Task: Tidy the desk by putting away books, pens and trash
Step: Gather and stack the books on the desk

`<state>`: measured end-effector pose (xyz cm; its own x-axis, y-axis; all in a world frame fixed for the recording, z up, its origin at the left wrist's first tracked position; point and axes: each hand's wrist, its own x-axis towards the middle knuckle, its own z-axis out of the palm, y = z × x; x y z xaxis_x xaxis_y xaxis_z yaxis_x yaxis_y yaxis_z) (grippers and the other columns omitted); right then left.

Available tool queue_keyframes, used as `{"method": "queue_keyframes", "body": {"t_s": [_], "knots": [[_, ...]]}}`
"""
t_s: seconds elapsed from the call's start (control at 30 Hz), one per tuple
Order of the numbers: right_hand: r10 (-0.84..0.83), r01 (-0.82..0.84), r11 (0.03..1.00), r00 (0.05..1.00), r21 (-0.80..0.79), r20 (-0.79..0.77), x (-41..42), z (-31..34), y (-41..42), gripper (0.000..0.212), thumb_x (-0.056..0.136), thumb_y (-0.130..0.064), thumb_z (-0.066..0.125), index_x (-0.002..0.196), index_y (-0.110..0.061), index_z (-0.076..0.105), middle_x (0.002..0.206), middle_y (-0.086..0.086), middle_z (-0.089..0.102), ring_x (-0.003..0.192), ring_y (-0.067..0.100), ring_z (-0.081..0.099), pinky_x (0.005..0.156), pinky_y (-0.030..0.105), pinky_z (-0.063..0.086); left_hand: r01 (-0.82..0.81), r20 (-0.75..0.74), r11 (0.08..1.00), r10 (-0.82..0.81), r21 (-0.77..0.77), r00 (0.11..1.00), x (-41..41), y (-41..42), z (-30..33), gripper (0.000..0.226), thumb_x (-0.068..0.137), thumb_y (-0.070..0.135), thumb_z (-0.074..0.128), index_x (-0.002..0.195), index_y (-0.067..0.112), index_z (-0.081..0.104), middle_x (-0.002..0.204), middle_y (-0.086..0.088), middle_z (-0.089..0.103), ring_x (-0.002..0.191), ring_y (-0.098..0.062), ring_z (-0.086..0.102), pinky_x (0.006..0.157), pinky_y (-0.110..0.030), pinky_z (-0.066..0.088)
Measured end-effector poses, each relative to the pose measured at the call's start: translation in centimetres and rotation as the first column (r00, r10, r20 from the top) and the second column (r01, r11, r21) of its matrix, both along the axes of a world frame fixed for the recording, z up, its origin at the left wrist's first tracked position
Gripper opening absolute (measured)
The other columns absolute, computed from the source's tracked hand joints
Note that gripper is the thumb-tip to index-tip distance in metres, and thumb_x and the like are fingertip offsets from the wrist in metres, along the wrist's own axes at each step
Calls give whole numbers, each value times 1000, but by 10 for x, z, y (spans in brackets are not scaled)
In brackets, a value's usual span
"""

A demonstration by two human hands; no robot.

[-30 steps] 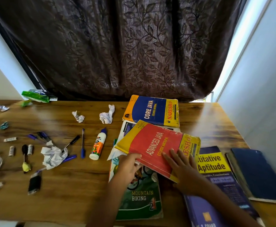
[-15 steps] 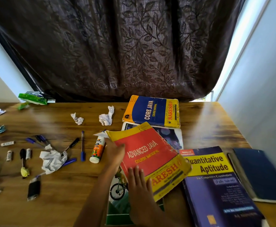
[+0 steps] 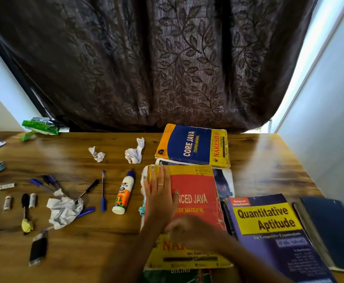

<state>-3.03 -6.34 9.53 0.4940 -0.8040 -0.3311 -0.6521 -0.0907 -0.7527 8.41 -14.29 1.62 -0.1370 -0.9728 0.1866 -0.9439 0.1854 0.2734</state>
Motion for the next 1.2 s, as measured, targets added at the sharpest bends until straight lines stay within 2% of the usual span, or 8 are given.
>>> {"method": "queue_keyframes", "body": {"t_s": [0.1,0.23,0.37,0.57,0.7,0.83,0.97,1.2], "knots": [[-168,169,982,986,-80,13,-43,8,-38,23,94,-9,52,110,-1,65,111,13,67,81,0,58,70,5,44,117,79,992,-121,44,990,-6,6,-11,68,97,50,22,152,18,-2,161,-3,-2,147,-22,-10,116,-40,-14],[-514,512,845,857,-157,27,-93,-6,-101,19,91,0,51,102,9,64,105,27,65,78,8,61,72,26,48,116,31,990,-119,86,992,-5,7,-16,65,98,51,17,151,23,-8,160,3,-6,146,-14,-15,117,-34,-14],[-793,799,601,600,-32,104,-123,-30,-152,31,89,-7,56,119,1,57,114,17,62,99,26,59,78,38,48,112,31,990,-115,87,993,-5,6,-14,65,97,53,15,150,25,-10,160,5,-9,145,-12,-19,115,-31,-18],[-943,929,333,327,163,68,-135,-43,-199,30,83,-14,69,108,1,60,112,20,63,103,33,61,79,42,50,119,-9,991,-119,67,993,-4,5,-13,65,97,53,19,151,26,-5,160,7,-4,144,-10,-19,114,-30,-19],[-978,913,210,195,350,78,-143,-40,-211,25,74,-8,76,81,-7,53,114,18,62,104,32,61,83,38,51,124,-15,990,-123,70,992,-4,5,-14,65,97,52,20,151,26,-3,160,6,-3,144,-10,-17,116,-31,-16],[-964,789,215,266,576,-5,-150,-34,-214,36,79,-19,74,108,-5,59,94,13,69,84,27,67,97,45,46,121,-19,990,-120,78,993,-3,6,-15,65,96,52,19,151,26,-5,160,7,-3,145,-10,-17,117,-32,-14],[-944,708,264,330,655,24,-146,-26,-217,18,84,-22,68,93,-8,62,59,10,70,58,23,68,73,38,53,121,-34,989,-119,82,992,-5,5,-15,65,96,53,19,150,28,-7,160,8,-3,144,-9,-18,117,-31,-14],[-938,621,340,273,706,211,-130,-5,-219,32,94,-11,51,125,-8,54,112,13,65,103,27,62,78,41,52,122,-48,988,-118,96,992,-3,5,-15,65,97,53,21,151,28,-6,160,9,-5,144,-9,-18,120,-34,-9]]}}
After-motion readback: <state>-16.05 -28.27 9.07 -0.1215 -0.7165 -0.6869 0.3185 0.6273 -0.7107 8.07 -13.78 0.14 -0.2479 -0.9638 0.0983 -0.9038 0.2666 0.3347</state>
